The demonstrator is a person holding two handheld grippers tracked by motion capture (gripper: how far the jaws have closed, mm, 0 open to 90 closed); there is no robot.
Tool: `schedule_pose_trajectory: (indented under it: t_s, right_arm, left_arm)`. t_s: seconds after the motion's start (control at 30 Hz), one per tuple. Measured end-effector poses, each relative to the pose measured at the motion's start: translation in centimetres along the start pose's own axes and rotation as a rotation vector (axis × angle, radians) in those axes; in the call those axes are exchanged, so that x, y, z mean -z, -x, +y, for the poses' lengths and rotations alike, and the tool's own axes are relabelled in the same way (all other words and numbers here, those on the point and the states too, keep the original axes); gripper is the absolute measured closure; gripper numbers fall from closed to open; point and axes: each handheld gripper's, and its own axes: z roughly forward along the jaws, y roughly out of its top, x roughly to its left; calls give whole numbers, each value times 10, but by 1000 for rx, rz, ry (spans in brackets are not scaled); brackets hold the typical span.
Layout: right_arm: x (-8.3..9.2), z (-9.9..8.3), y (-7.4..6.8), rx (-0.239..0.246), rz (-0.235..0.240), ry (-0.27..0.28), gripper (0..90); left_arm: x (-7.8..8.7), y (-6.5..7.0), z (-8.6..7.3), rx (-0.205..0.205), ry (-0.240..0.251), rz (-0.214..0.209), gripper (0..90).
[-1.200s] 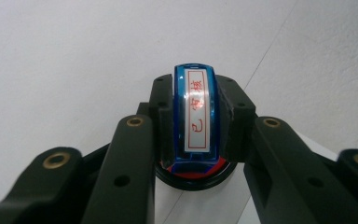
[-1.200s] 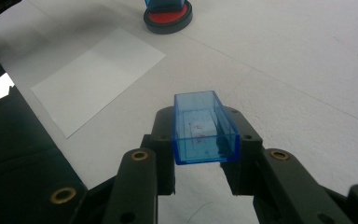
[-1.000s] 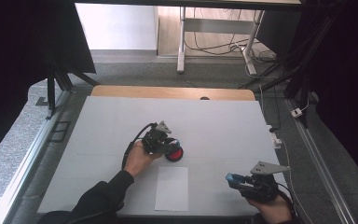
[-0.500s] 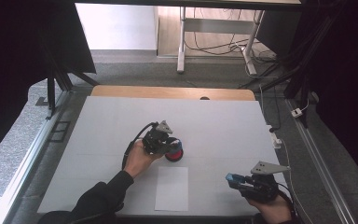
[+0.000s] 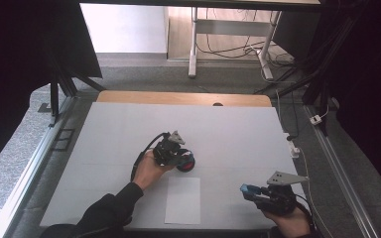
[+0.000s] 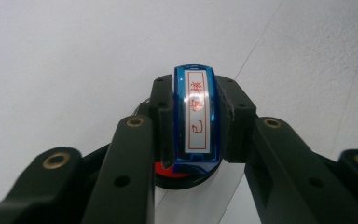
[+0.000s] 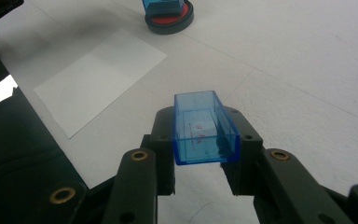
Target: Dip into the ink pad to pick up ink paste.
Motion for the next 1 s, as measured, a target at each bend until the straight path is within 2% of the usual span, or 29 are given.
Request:
schedule_pose_trajectory:
  t_s: [0.13, 0.33, 0.53, 0.83, 1.0]
  right_arm:
    - [0, 0, 0, 0, 0, -1, 680]
    - [0, 0, 0, 1, 0, -3, 680]
    - [-1, 0, 0, 2, 3, -5, 680]
    - [-1, 0, 0, 4, 2, -8, 680]
    - [-1, 0, 0, 3, 1, -8, 680]
  left_arm:
    - [-1, 2, 0, -12, -2, 7, 705]
    - [-1, 7, 2, -54, -30, 35, 707]
    - [-2, 10, 4, -67, -41, 53, 707]
    - [-1, -3, 1, 36, -21, -16, 708]
    - [-1, -8, 1, 66, -20, -46, 708]
